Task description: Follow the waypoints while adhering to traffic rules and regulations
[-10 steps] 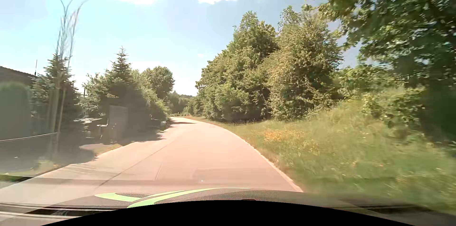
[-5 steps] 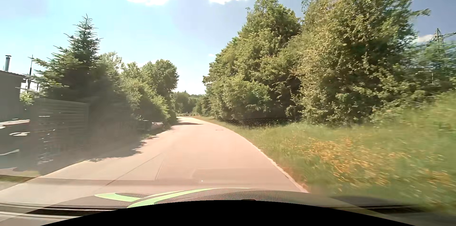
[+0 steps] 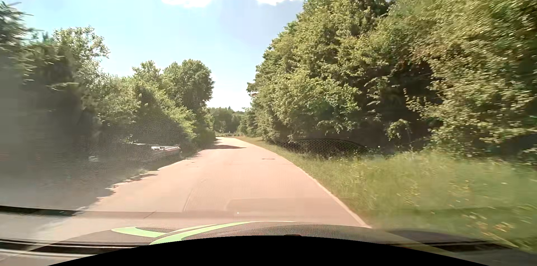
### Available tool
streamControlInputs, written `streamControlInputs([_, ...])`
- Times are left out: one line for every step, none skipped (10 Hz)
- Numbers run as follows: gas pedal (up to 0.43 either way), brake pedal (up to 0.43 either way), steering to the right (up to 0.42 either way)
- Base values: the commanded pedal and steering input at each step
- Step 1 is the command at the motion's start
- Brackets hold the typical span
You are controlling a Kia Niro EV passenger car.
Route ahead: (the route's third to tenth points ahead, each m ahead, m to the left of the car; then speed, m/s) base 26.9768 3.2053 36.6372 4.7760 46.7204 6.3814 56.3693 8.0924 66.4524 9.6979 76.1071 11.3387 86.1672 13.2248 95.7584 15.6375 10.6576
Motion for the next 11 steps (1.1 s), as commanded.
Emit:
streamControlInputs([0.118, 0.000, -0.027])
streamControlInputs([0.118, 0.000, -0.027])
streamControlInputs([0.118, 0.000, -0.027])
streamControlInputs([0.118, 0.000, -0.027])
streamControlInputs([0.118, 0.000, -0.027])
streamControlInputs([0.118, 0.000, -0.026])
streamControlInputs([0.118, 0.000, -0.027])
streamControlInputs([0.118, 0.000, -0.027])
streamControlInputs([0.118, 0.000, -0.029])
streamControlInputs([0.118, 0.000, -0.029])
streamControlInputs([0.118, 0.000, -0.029])
